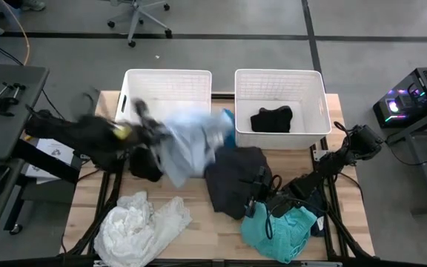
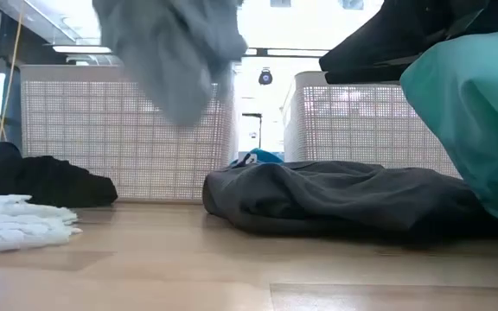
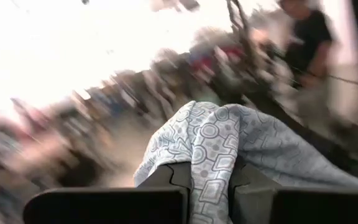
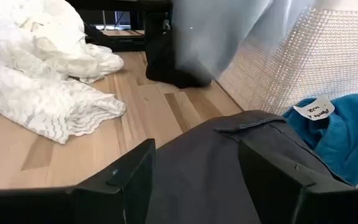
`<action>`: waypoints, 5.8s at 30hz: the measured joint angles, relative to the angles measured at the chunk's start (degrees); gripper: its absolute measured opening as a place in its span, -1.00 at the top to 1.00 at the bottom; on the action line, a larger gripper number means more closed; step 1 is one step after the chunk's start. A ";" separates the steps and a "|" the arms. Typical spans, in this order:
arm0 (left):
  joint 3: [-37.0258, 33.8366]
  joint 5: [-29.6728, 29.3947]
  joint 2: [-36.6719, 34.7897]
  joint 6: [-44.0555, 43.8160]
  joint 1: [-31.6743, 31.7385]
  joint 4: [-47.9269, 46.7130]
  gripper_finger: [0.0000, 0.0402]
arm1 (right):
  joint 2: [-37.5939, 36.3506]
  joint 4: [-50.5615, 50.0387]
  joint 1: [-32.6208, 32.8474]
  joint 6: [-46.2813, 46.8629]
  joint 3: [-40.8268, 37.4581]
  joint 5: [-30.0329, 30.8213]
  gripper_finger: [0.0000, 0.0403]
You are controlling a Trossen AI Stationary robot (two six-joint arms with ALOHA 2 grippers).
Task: Sort clothes
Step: Put the light blue patient gown into the left white bin, then put the light blue shorts into the left white bin
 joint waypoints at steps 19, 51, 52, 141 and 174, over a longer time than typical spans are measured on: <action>24.77 21.04 9.70 -0.21 43.77 -31.28 0.95 | 0.00 0.37 -1.34 0.02 0.00 0.19 -0.07; 7.30 29.78 51.93 -12.97 56.30 -56.48 0.74 | 0.00 -1.80 -1.51 4.25 0.00 -0.07 -0.07; 7.36 29.77 51.47 -13.52 56.35 -56.44 0.69 | 0.00 -1.79 -1.51 4.26 0.00 -0.07 -0.07; -30.72 29.29 19.45 -26.31 1.52 29.46 0.05 | -4.39 -57.71 -5.73 20.80 26.34 -24.08 -0.47; -30.72 26.74 19.43 -26.33 1.61 27.85 0.05 | 5.05 -71.72 15.82 68.90 24.39 -35.80 -0.51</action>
